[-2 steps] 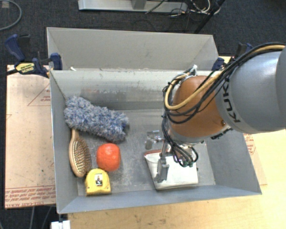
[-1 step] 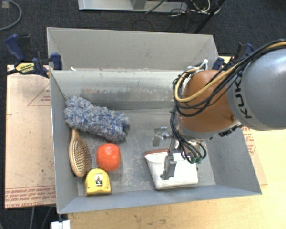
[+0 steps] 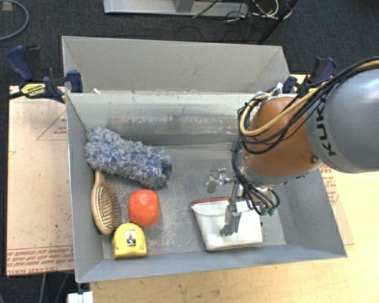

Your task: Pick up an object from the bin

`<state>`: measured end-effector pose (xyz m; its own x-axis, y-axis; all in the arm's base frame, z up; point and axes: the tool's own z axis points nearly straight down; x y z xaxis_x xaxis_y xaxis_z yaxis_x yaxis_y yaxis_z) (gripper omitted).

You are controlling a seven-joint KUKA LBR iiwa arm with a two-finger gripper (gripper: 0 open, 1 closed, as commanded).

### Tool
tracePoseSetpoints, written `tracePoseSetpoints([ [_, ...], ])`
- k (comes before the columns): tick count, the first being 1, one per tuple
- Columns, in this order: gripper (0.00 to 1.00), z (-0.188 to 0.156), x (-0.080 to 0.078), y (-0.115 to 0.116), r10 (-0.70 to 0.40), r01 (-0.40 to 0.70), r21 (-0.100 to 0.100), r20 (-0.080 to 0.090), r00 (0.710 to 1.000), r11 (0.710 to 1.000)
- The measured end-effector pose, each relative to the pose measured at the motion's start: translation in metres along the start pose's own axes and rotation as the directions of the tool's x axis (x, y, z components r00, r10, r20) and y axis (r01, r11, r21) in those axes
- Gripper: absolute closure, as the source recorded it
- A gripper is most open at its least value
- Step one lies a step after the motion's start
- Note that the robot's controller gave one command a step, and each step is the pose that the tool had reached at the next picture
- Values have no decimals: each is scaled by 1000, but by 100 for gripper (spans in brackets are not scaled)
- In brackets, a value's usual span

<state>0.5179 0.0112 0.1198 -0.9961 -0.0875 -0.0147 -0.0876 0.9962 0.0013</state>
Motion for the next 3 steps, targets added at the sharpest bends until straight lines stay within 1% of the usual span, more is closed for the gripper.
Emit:
tracePoseSetpoints([
  [1,100,42,33,-12,229,-229,0,-13,973,974],
  [2,100,42,33,-12,229,-229,0,-13,973,973],
  [3,100,1,36,-18,190,-191,0,-21,981,982],
])
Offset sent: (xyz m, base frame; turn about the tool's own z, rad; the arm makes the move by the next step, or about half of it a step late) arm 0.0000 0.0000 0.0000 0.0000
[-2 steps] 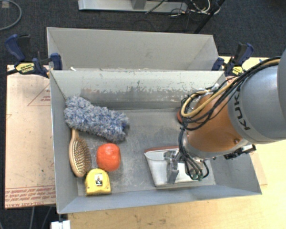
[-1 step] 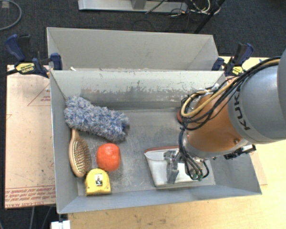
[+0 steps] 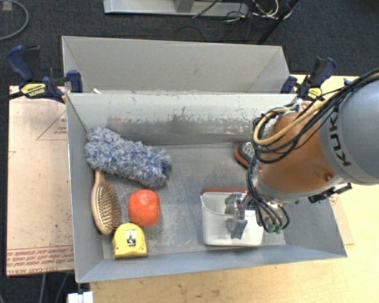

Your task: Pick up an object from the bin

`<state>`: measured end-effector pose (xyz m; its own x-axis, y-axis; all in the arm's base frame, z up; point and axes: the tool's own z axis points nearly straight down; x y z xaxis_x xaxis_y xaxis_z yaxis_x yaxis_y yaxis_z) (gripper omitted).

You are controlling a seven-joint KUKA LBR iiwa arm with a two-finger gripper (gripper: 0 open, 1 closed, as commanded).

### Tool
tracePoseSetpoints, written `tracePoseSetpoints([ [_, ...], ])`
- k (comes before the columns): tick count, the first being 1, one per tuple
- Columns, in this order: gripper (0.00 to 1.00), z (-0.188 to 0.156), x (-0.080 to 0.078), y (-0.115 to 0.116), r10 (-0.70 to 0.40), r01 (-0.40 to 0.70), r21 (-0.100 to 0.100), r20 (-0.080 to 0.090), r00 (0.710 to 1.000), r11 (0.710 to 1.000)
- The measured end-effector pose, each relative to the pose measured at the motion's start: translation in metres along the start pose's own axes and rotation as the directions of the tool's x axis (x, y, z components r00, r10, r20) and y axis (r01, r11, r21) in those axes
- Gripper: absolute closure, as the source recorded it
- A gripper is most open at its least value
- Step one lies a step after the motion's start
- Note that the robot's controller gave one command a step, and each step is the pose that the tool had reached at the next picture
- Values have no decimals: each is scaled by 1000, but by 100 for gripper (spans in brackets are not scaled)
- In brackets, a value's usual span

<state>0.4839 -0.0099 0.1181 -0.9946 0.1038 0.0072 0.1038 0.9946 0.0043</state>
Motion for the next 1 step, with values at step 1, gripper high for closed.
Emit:
tracePoseSetpoints([
  [1,100,-41,0,14,4,-4,-2,9,1000,1000],
])
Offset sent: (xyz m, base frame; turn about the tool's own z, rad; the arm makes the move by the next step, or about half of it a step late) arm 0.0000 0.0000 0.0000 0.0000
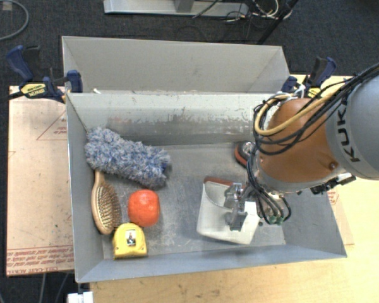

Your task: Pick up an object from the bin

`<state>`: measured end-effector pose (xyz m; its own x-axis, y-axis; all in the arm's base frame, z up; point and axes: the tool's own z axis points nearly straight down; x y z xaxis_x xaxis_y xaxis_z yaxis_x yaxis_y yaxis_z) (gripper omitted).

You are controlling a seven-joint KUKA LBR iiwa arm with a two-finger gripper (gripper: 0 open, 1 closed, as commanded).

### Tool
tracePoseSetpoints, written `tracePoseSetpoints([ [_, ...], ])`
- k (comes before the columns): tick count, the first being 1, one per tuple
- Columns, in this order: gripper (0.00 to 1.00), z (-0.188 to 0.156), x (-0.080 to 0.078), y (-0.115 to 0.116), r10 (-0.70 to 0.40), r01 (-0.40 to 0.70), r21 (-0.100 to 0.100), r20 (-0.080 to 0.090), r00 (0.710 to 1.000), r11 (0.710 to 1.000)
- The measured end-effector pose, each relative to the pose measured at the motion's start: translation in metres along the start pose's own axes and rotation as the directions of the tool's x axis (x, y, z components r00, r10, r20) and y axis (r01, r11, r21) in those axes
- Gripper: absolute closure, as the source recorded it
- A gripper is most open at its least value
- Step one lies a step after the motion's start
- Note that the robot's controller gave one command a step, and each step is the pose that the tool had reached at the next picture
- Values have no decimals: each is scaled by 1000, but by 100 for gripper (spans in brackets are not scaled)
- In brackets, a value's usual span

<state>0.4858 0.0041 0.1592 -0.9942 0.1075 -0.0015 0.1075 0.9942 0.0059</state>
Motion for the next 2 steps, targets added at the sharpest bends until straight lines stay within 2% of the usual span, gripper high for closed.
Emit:
tracePoseSetpoints([
  [1,100,0,0,0,0,0,0,0,1000,1000],
  [2,100,-60,-3,-2,-47,47,-1,1,999,999],
])
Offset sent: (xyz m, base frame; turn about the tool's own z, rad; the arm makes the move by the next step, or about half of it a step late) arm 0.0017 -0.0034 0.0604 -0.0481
